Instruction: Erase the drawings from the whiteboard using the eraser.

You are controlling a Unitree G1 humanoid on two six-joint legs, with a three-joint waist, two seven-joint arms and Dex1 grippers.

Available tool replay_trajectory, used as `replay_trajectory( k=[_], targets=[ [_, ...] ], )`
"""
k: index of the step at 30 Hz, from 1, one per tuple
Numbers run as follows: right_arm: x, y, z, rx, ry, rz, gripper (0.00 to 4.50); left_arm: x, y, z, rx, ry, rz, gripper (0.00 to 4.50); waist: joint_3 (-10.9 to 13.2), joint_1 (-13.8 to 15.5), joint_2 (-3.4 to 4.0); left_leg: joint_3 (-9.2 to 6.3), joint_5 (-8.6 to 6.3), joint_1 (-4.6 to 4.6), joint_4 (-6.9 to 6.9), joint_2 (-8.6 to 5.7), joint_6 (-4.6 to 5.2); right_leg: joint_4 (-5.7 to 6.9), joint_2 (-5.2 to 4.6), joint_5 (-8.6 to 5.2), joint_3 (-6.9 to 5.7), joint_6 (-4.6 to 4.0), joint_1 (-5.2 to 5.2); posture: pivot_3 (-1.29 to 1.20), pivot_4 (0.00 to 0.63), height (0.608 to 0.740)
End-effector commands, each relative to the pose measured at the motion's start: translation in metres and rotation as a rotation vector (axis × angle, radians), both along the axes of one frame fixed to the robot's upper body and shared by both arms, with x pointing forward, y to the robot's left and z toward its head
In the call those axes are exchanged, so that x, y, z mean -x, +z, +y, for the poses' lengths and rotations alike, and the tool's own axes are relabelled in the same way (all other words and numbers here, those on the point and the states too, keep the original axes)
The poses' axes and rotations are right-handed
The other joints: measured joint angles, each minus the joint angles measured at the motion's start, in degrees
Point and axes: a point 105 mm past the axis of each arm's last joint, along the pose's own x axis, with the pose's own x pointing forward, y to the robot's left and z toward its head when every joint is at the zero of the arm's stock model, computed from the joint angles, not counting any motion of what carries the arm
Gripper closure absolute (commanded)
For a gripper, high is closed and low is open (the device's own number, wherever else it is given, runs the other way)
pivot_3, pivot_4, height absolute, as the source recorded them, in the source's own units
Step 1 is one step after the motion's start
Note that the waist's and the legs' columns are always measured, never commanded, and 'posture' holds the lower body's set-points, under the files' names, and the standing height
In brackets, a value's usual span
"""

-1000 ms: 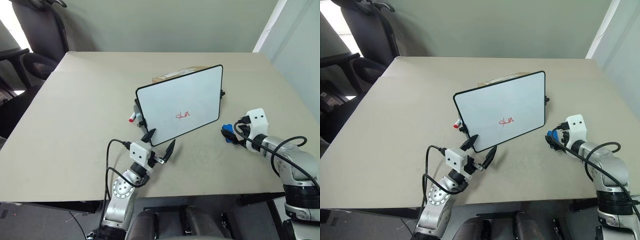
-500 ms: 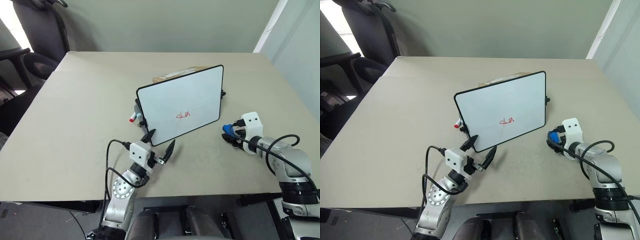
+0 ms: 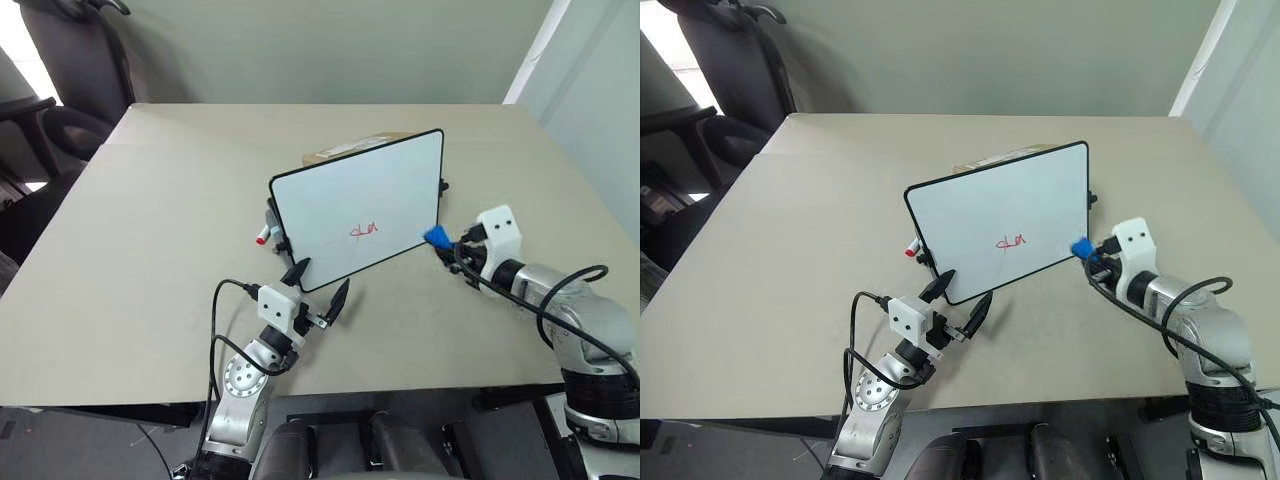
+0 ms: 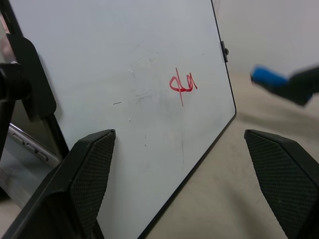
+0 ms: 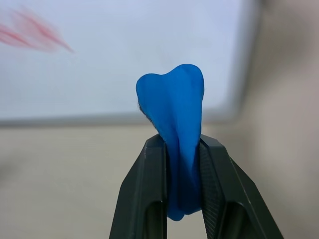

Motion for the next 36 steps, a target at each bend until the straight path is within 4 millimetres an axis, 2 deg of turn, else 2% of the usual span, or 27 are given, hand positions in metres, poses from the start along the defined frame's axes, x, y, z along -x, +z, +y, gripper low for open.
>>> replay_trajectory(
  k=[1,6,9,15,20,25,31,36],
  targets=[
    [0.004,0.029,0.035,-0.041,0.128,-0.102,4.01,0.002,0.012,0.000,0.006,0.002,-0.046,0.00,0.0,0.0,0.00,0.00,0.00,0.00,0.02,0.00,0.00,0.00,0.00,0.01,0.00,0.00,0.00,0.00,0.150,0.740],
    [0.003,0.032,0.058,-0.050,0.190,-0.114,4.01,0.003,0.013,0.002,0.005,0.005,-0.049,0.00,0.0,0.2,0.00,-0.02,0.01,0.01,0.05,0.00,0.03,-0.02,0.00,0.00,0.00,0.03,-0.03,0.00,0.150,0.740],
    [-0.007,0.023,0.067,-0.043,0.185,-0.095,4.01,0.003,0.014,0.003,0.008,0.009,-0.050,0.00,0.0,0.1,0.00,-0.02,0.01,0.01,0.05,0.00,0.04,-0.01,0.00,0.00,0.00,0.02,-0.03,0.00,0.150,0.740],
    [-0.025,-0.011,0.063,0.031,0.105,-0.008,4.01,0.006,0.015,0.005,0.006,0.018,-0.053,0.00,0.0,0.2,0.00,-0.02,0.01,0.01,0.04,0.01,0.03,0.00,-0.01,0.03,0.00,-0.02,-0.16,0.00,0.150,0.740],
    [-0.031,-0.022,0.063,0.050,0.076,0.022,4.01,0.008,0.016,0.008,0.004,0.023,-0.052,0.00,0.0,0.0,-0.01,-0.01,0.02,0.01,0.05,0.00,0.00,0.02,-0.02,0.13,0.00,-0.13,-0.08,0.00,0.150,0.740],
    [-0.035,-0.043,0.052,0.121,0.021,0.090,4.01,0.008,0.017,0.009,0.000,0.026,-0.052,0.00,0.0,-0.2,-0.01,-0.01,0.15,0.22,0.07,0.01,-0.05,0.02,-0.02,0.31,0.01,-0.17,-0.06,0.00,0.150,0.740],
    [-0.034,-0.033,0.057,0.117,0.046,0.061,4.01,0.008,0.017,0.010,0.004,0.030,-0.053,0.00,0.0,-0.4,-0.01,-0.01,0.26,0.20,0.10,0.00,-0.08,0.01,-0.02,0.46,0.01,-0.18,-0.06,0.00,0.150,0.740],
    [-0.036,0.001,0.069,0.065,0.084,-0.051,4.01,0.007,0.017,0.009,0.005,0.025,-0.054,0.00,0.0,-0.8,-0.01,-0.01,0.25,0.04,0.06,0.00,-0.11,0.01,-0.02,0.47,0.00,-0.18,-0.12,0.00,0.150,0.740]
  ],
)
